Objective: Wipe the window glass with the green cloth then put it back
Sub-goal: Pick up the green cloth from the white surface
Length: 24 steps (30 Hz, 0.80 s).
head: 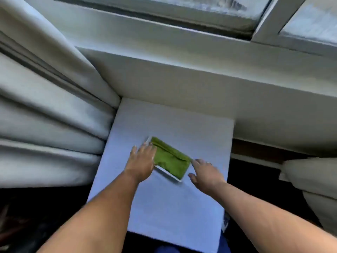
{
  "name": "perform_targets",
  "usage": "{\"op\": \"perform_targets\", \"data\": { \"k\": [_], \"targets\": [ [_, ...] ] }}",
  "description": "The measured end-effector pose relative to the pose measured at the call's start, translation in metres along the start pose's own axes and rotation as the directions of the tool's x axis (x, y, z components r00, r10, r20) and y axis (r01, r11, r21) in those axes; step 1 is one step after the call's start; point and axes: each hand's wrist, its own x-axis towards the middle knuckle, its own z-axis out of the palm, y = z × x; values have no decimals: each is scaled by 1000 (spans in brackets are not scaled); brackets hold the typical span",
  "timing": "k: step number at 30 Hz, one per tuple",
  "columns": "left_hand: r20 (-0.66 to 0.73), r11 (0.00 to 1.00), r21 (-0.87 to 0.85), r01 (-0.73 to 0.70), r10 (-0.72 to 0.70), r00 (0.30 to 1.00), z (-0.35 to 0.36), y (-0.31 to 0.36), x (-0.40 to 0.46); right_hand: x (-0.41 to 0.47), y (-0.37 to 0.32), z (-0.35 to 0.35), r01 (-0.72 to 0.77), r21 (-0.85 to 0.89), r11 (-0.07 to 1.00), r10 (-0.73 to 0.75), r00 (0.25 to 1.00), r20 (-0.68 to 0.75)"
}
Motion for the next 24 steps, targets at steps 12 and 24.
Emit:
{"op": "perform_targets", "data": {
  "k": [12,24],
  "targets": [
    [35,968,-191,163,-159,987,55,-13,100,126,-42,82,-380,264,887,405,913,-48],
    [342,834,-487,261,-93,935,34,-12,120,142,-15,59,-219,48,975,217,975,49]
  ]
}}
